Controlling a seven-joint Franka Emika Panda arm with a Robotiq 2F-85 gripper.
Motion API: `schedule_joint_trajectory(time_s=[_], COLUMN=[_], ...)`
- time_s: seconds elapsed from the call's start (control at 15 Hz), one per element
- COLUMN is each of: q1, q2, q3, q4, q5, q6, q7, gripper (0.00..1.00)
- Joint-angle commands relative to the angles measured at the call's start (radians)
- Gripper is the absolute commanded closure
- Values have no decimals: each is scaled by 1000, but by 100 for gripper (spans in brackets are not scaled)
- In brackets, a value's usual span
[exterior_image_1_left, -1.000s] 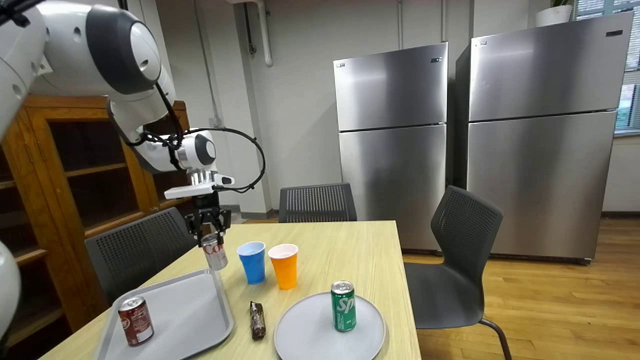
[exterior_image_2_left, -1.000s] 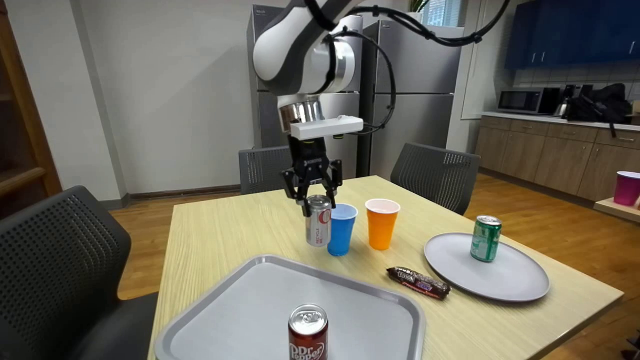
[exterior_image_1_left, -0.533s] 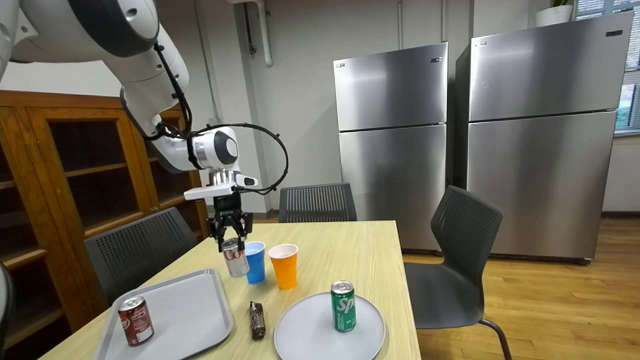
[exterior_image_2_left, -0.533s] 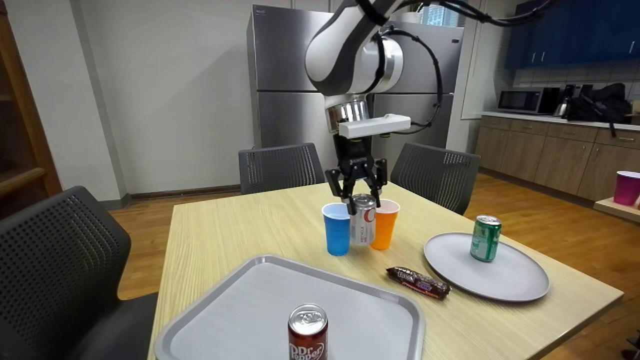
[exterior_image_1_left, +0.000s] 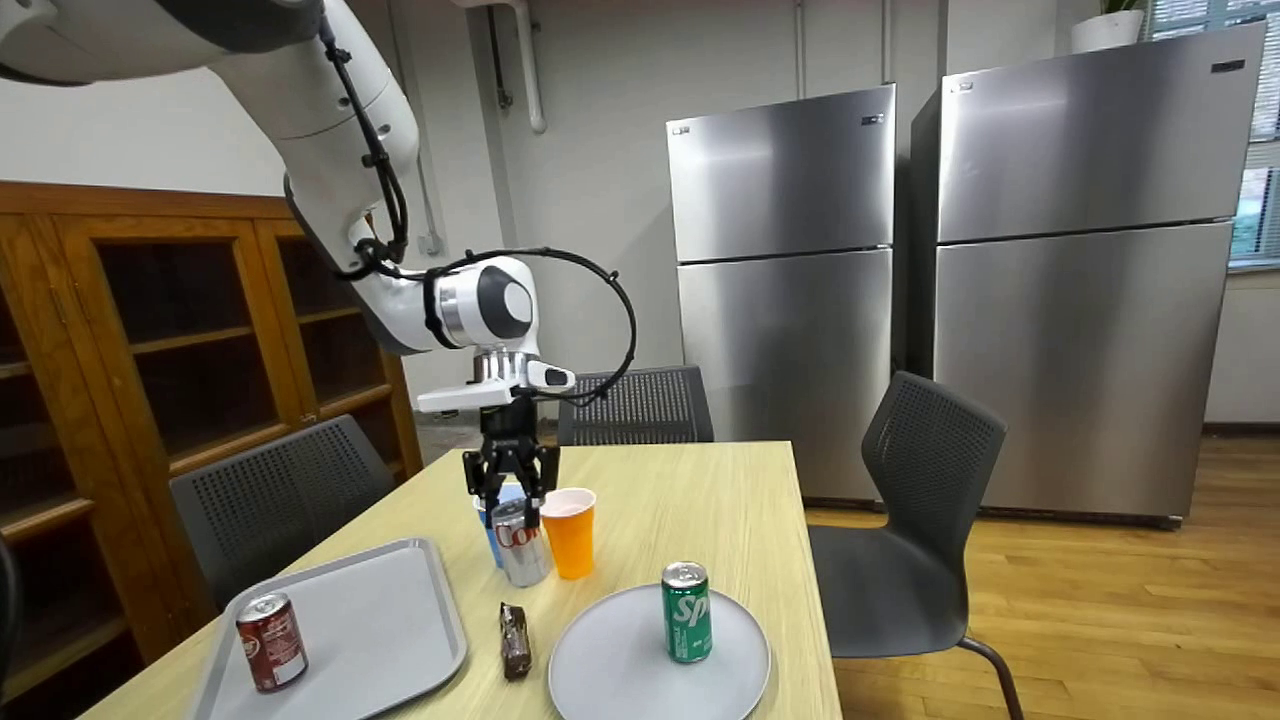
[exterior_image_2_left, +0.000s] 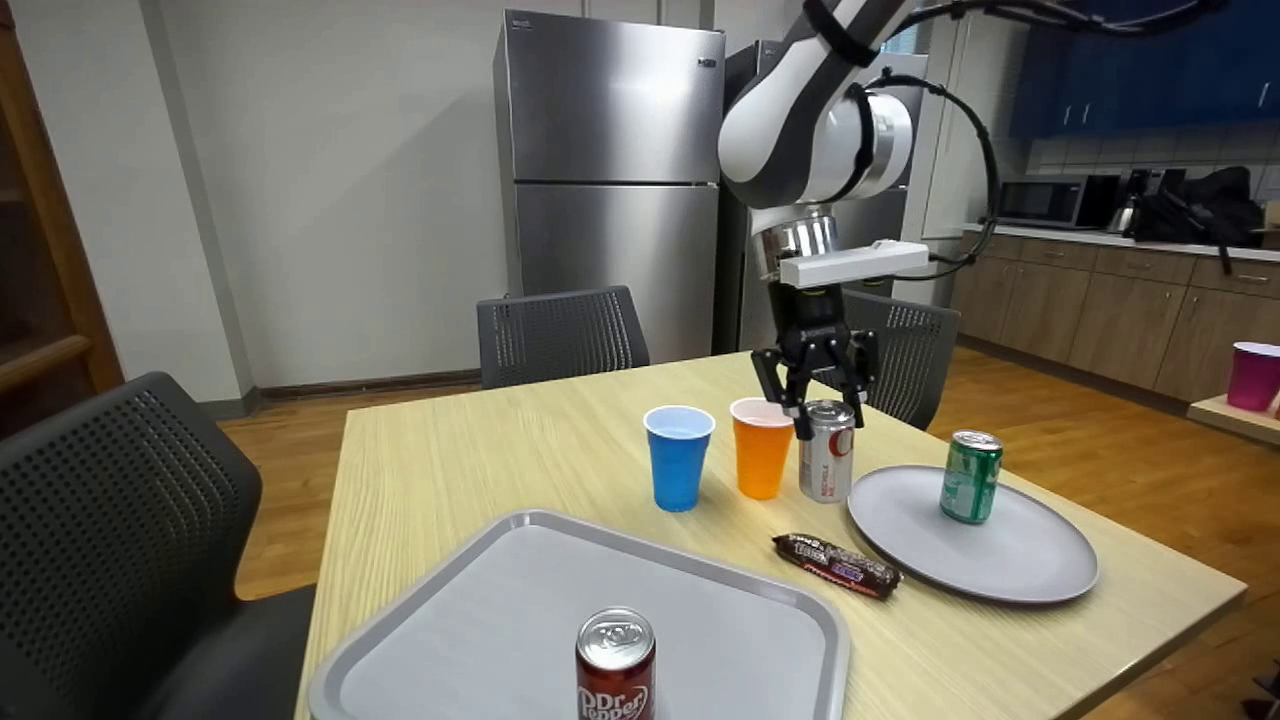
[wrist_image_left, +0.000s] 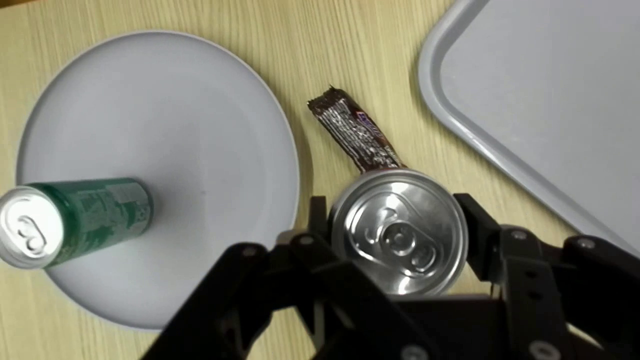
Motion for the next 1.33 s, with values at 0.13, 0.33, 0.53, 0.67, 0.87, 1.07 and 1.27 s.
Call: schedule_joint_trajectory(time_s=[0.13,0.33,0.53,0.67,0.87,1.07,1.27], q1=[-61,-85,-102,-112,-126,-139,-148], q2=[-55,-50,-44,-41,-35,-28,-16], q3=[-44,-68,-87,-99,-117,-131,-145], q4=[-101,-116,-125,-131,-138,-141,-139], q5=[26,30,31,32,34,41,50], q6=[26,25,22,20,19,18,15], q7=[-9,-1,7,12,21,31,45], gripper=[62,62,62,62,62,62,62])
